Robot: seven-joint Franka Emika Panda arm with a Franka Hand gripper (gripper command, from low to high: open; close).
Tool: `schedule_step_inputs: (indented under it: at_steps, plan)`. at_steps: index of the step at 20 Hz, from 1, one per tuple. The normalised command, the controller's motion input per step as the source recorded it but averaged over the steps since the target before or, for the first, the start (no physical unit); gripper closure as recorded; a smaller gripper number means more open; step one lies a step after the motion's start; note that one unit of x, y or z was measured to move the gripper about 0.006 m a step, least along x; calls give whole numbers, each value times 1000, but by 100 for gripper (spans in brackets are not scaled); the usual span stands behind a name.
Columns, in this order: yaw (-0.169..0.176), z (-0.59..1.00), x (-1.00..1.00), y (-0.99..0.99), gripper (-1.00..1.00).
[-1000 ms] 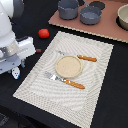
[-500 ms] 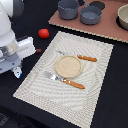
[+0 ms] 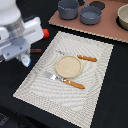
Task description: Place the fish, sausage, and tomato into the frying pan.
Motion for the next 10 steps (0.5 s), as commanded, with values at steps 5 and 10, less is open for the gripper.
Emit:
schedule_step_inputs:
  at_steps: [5, 10]
  plan:
    - [0, 991, 828, 814, 100]
    - [0, 780, 734, 847, 100]
